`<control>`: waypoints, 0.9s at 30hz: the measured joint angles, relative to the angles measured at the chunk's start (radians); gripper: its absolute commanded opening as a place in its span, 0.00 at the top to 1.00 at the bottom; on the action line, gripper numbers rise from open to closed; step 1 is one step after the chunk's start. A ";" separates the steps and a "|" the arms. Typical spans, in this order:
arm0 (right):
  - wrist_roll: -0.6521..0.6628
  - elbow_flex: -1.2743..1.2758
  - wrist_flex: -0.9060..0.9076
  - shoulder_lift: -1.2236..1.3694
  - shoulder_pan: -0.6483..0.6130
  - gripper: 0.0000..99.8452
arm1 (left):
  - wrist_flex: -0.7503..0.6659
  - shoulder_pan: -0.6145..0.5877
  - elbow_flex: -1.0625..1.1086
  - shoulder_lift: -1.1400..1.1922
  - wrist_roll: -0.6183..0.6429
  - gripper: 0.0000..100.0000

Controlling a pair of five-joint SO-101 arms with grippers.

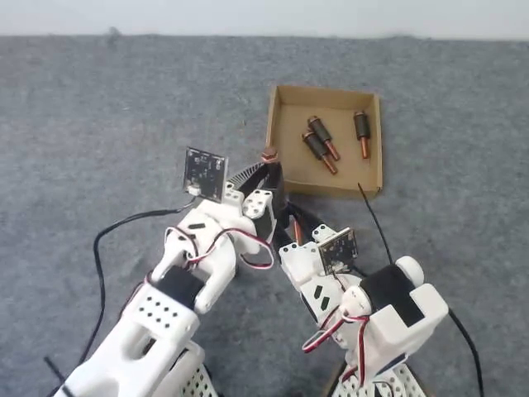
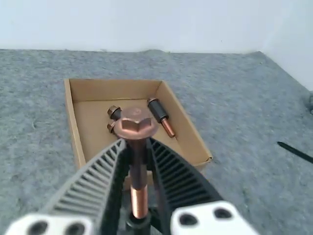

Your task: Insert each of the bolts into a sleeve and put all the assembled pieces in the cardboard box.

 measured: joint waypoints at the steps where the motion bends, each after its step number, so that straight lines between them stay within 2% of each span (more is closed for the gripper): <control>1: 0.000 0.000 0.000 0.000 0.000 0.99 | 0.012 0.000 0.000 -0.018 0.000 0.99; 7: 0.000 0.000 0.000 0.000 0.000 0.99 | 0.160 0.003 0.000 -0.132 0.000 0.99; 14: 0.000 0.000 0.000 0.000 0.000 0.99 | 0.155 0.003 0.000 -0.120 0.000 0.99; 19: 0.000 0.002 0.000 0.000 0.000 0.99 | 0.063 0.003 -0.003 0.028 -0.002 0.99; 27: 0.000 0.002 0.000 0.000 0.000 0.99 | 0.032 -0.020 -0.051 0.138 -0.005 0.99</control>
